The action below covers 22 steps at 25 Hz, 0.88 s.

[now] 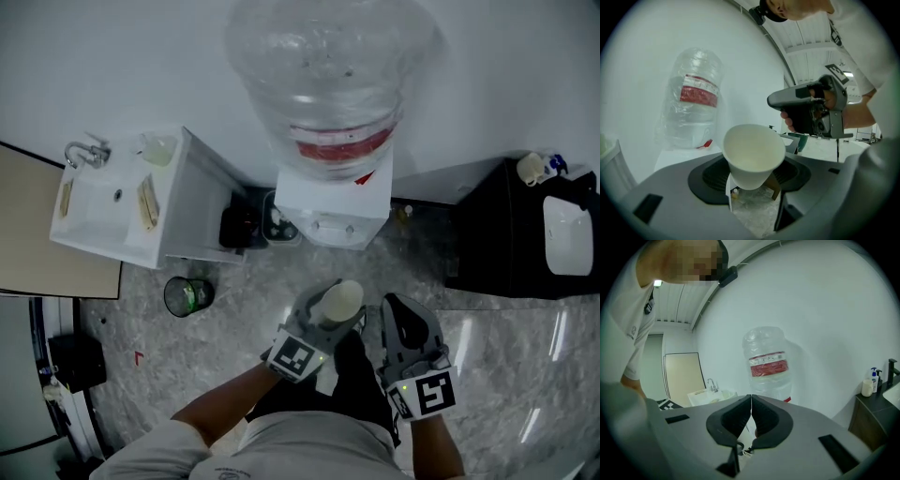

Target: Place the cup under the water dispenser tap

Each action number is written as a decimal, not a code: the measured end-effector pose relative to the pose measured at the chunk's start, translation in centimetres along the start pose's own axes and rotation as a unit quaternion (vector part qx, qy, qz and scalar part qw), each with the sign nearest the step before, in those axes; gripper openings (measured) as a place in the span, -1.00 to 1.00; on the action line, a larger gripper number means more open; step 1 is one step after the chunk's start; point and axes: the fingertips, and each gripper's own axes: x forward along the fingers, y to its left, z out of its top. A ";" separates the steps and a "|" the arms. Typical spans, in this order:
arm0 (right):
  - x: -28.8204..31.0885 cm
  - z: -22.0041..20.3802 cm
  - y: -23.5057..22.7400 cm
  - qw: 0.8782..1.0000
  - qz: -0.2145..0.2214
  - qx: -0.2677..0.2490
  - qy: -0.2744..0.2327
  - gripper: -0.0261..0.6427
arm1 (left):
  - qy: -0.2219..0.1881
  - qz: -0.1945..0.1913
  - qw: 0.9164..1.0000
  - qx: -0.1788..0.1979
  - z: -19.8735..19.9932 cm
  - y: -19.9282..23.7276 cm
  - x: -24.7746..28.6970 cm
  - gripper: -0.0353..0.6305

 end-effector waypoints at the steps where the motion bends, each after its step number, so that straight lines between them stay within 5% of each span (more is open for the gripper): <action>1: 0.7 -0.5 -0.5 1.000 0.000 0.002 0.001 -0.87 | 0.004 0.002 1.000 -0.002 -1.2 0.7 0.7 -0.07; 13: 7.6 -13.6 -5.2 0.998 -0.052 0.025 -0.004 -0.87 | 0.051 -0.006 0.999 0.002 -20.6 7.1 8.4 -0.07; 22: 10.8 -21.5 -8.4 0.998 -0.055 0.025 -0.004 -0.87 | 0.075 0.027 0.997 -0.006 -33.2 12.2 14.9 -0.07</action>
